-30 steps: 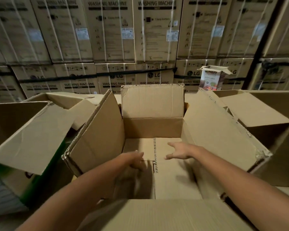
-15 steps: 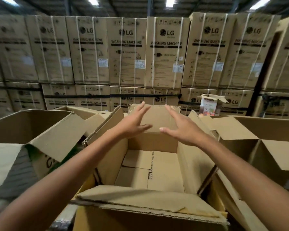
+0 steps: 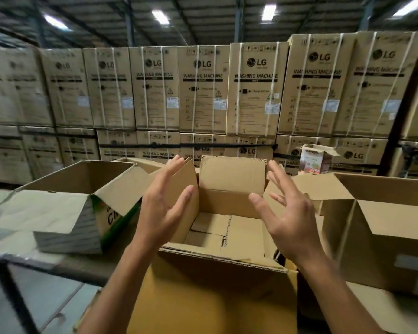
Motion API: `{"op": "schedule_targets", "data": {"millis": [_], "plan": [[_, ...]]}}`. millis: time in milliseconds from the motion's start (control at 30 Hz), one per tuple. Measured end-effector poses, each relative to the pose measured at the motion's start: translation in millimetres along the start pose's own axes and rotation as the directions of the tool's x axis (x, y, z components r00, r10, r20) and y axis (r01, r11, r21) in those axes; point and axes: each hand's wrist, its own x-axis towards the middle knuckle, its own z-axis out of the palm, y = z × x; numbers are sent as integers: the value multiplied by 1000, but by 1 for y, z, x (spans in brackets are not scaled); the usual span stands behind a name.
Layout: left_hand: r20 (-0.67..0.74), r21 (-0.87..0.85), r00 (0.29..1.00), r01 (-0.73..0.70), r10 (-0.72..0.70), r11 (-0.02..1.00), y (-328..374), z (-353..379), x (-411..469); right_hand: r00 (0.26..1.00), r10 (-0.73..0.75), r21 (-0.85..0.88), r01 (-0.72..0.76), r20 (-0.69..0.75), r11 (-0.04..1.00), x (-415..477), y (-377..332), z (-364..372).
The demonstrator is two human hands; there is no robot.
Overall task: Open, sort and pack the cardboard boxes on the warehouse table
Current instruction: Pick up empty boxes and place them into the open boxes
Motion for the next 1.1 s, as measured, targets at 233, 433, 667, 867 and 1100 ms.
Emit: {"op": "schedule_targets", "data": {"millis": [233,433,667,867,1100], "plan": [[-92,82,991,108,-100,991,6,-84,-93,996,70,180,-80,62,980,-75,-60,41],[-83,160,952,304,-295,939,-6,-157,-213,958,191,324,-254,215,911,-178,-104,135],[-153,257,856,517,-494,816,-35,-263,-325,860,243,258,-385,449,886,-266,-160,228],[-194,294,819,574,-540,764,-66,-336,-395,766,270,154,-431,584,889,-327,-198,296],[-224,314,788,616,-574,723,-100,-378,-438,668,320,23,-451,672,892,-367,-203,350]]}}
